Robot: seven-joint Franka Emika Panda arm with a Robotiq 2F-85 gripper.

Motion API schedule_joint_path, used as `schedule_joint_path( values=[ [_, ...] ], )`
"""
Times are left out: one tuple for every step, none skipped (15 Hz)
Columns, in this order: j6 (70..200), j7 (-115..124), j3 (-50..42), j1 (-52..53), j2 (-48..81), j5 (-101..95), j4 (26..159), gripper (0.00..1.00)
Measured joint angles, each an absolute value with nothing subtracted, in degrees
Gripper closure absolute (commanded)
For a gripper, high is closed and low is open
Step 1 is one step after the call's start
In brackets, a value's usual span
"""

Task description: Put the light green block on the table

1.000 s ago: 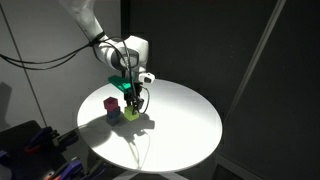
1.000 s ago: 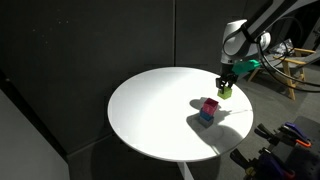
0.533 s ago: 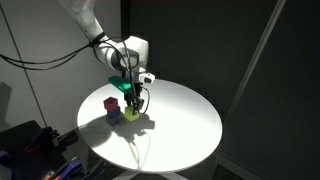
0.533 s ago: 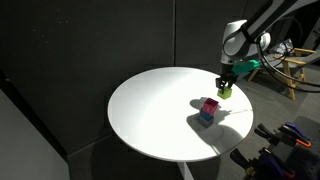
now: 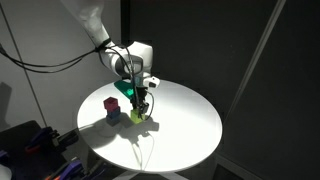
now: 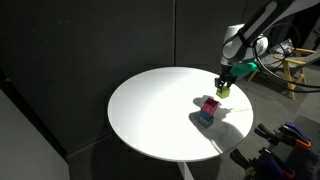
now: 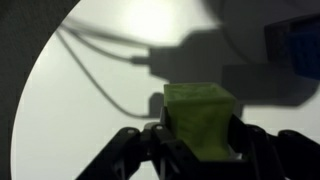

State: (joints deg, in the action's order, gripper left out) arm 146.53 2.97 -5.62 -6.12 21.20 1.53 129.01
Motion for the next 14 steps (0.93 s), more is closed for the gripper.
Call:
schedule_joint_path(
  values=[
    [146.69, 2.95, -5.62, -6.43, 21.99, 1.94, 128.48, 0.73],
    [146.79, 2.95, -5.62, -6.73, 22.82, 2.29, 127.89, 0.73],
    [146.84, 2.95, -5.62, -7.0, 23.64, 2.55, 127.29, 0.73],
    [146.99, 2.95, -5.62, -7.25, 24.55, 2.76, 126.7, 0.73],
    [147.23, 2.95, -5.61, -7.49, 25.43, 2.81, 126.1, 0.73],
    [147.57, 2.89, -5.6, -7.73, 26.37, 2.85, 125.54, 0.73],
    [147.98, 2.53, -5.56, -7.96, 27.2, 2.87, 125.06, 0.73],
    [148.4, 1.79, -5.43, -8.24, 28.01, 2.88, 124.65, 0.73],
    [148.89, 0.96, -5.29, -8.49, 28.72, 2.88, 124.34, 0.73],
    [149.4, -0.35, -5.07, -8.78, 29.34, 2.88, 124.15, 0.73],
    [149.72, -1.84, -4.8, -9.08, 29.82, 2.88, 124.01, 0.73],
    [149.95, -3.5, -4.53, -9.36, 30.15, 2.88, 123.93, 0.73],
    [150.17, -5.25, -4.26, -9.62, 30.38, 2.88, 123.9, 0.73],
    [150.27, -7.08, -3.98, -9.9, 30.52, 2.86, 123.88, 0.73]
  ],
)
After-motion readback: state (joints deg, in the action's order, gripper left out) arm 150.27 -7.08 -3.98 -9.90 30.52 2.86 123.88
